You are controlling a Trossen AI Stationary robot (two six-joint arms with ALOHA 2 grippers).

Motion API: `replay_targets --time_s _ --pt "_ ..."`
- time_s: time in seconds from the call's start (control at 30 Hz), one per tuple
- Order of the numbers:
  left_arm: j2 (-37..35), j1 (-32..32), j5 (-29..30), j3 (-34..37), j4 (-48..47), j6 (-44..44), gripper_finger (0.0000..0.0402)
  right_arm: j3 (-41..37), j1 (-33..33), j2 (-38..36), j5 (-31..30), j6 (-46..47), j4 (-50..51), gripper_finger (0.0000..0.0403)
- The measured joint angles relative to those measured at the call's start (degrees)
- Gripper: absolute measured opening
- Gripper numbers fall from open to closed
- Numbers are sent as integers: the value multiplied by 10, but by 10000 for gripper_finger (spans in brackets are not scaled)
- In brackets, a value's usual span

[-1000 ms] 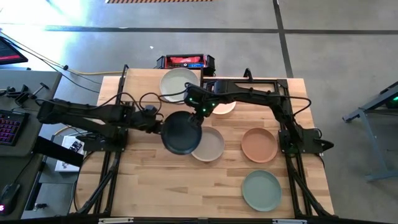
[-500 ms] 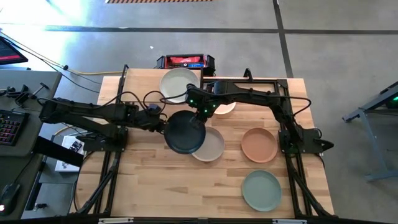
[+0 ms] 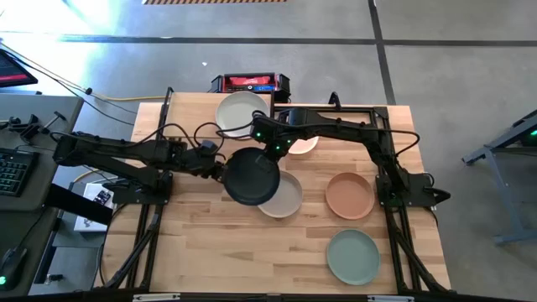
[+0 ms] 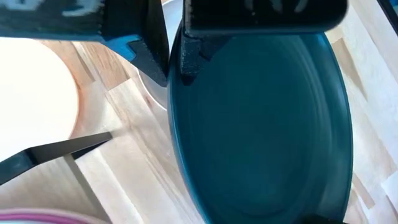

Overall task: Place and stack plates onto a shelf
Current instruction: Stack the dark blue plate on top of the white plate on the shelf

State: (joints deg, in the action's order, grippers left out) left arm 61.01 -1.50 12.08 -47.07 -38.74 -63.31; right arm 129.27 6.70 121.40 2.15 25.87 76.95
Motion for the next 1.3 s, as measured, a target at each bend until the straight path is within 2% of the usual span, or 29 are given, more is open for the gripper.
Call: replay_targets --time_s 0.2,0.63,0.93,1.3 --pt "0 0 -8 0 2 3 44 0 3 0 1 -12 1 2" --pt "-13 0 -14 0 37 10 113 0 13 0 7 -39 16 0" --pt "-73 17 -18 0 44 10 117 0 36 0 41 -83 31 0" --pt "-100 43 -10 0 44 20 116 0 89 -1 136 -152 2 0"
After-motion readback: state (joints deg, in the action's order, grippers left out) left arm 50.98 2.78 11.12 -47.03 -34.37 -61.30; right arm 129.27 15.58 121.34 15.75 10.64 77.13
